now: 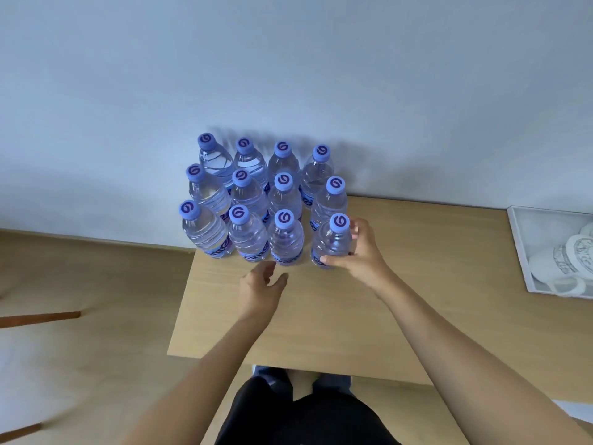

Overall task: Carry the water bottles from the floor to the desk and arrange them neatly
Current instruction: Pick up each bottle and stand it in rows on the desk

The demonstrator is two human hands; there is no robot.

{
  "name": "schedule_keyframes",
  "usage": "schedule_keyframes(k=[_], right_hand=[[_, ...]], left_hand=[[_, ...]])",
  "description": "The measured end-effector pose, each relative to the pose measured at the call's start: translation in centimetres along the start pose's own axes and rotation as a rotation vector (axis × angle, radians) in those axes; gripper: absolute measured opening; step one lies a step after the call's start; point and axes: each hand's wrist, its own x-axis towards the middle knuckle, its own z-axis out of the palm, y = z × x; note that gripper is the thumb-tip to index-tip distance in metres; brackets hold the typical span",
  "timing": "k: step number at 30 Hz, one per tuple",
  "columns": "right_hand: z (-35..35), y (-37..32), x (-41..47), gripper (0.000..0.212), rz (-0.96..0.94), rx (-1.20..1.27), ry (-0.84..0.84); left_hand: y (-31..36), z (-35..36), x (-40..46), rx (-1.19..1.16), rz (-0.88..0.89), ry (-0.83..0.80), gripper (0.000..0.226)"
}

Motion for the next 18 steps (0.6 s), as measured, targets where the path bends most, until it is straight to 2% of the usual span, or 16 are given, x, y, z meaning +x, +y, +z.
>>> schedule_keyframes(k=[6, 12, 18], right_hand=[[1.0, 0.2, -0.3, 0.068, 0.025, 0.032, 0.045], [1.8, 0.2, -0.4, 0.069, 0.042, 0.065, 0.094], [2.5, -0.1, -0.6, 0.074, 0.03, 0.086, 0.13]], left_hand=[[-1.5, -6.9, 1.9, 0.079, -0.121, 0.102, 0.031], [-1.8, -10.7, 3.8, 0.158, -0.146, 0.236, 0.05], [-1.8, -12.4, 5.7, 0.037, -0.016, 0.112, 0.075]])
